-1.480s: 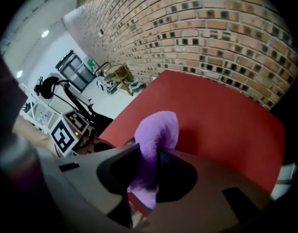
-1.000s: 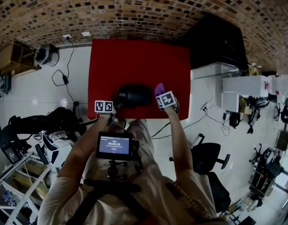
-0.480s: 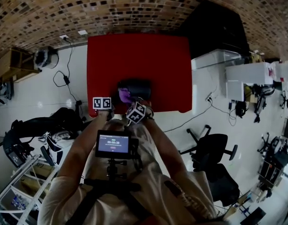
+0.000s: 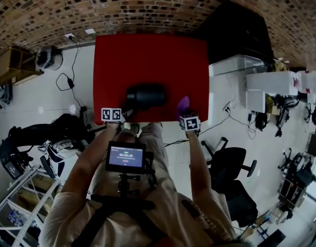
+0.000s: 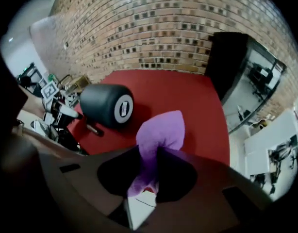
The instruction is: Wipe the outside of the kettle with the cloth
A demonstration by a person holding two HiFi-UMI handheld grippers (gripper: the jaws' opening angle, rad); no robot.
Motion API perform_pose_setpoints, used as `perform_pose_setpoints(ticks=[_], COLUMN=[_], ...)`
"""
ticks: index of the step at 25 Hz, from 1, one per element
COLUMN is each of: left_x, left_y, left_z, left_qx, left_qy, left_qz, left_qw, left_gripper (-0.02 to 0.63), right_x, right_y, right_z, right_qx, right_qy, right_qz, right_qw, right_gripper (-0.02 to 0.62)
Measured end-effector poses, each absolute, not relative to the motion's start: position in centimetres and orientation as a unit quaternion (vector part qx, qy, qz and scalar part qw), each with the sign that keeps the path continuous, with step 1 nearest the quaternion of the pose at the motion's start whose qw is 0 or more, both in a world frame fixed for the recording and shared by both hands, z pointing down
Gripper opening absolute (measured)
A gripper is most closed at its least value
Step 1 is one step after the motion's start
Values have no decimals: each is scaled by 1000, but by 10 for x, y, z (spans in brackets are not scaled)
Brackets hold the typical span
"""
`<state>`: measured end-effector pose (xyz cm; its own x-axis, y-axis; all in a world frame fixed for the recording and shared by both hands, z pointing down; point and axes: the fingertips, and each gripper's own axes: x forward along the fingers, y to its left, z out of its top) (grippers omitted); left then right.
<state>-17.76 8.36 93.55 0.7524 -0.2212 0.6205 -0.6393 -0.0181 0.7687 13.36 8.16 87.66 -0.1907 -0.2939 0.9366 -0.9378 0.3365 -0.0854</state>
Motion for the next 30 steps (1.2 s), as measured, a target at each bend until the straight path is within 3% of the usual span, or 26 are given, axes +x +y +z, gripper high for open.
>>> perform_pose_setpoints(ticks=[5,11,17,20,27,30], left_x=[-173,-173,-166,-165,-169,-167], left_y=[94,85,79,76,78,80], left_z=[944,948,965,972,972,973], left_qx=[681,647,608,585,572,571], left_qy=[-341,-383,-417,-443,-454,-456], left_qz=[150,128,135,149,149,149], left_qw=[630,647,662,663,667,666], left_gripper=[176,179,179,144,127,129], right_x=[112,69,33,35,36,55], right_y=[66,15,-21,-13,44,55], right_z=[851,838,871,911,949,931], right_qx=[448,422,349,348,227,222], right_qy=[-721,-770,-780,-755,-742,-747], right_qz=[359,416,486,509,435,455], right_qw=[387,236,184,222,456,432], right_gripper=[95,95,94,93,94,94])
